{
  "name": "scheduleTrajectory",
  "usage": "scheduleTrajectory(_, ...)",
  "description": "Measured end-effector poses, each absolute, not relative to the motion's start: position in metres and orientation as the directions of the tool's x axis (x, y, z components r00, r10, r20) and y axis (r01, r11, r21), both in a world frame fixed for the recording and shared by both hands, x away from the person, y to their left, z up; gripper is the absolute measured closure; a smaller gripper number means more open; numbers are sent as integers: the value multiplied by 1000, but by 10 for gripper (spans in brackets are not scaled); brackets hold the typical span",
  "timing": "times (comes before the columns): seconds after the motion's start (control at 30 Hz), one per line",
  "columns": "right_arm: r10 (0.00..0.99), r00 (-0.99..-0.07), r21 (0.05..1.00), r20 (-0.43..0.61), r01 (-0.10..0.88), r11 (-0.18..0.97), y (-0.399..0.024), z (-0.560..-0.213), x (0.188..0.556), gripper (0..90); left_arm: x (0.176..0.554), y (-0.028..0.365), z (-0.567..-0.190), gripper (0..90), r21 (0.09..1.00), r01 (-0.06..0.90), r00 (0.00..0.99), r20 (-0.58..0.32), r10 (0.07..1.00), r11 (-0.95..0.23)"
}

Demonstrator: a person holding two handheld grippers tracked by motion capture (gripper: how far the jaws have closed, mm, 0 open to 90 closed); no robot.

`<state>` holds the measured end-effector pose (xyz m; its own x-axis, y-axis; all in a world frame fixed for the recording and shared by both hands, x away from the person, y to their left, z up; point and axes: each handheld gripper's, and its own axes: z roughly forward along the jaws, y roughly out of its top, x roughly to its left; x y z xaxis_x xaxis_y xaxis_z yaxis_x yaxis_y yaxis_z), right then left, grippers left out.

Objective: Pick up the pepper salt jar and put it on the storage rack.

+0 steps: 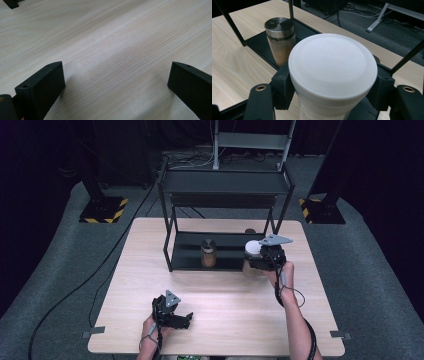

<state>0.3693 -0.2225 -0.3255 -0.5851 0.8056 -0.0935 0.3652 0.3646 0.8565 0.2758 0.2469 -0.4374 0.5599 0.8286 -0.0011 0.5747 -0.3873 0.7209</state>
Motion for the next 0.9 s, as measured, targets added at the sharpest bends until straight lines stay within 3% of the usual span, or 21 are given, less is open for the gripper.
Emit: scheduleTrajectory(0.9,796,-599,854,-85,368,368,-208,-325,388,334,276,247,-437,7,721,574,561,-1,828,-388)
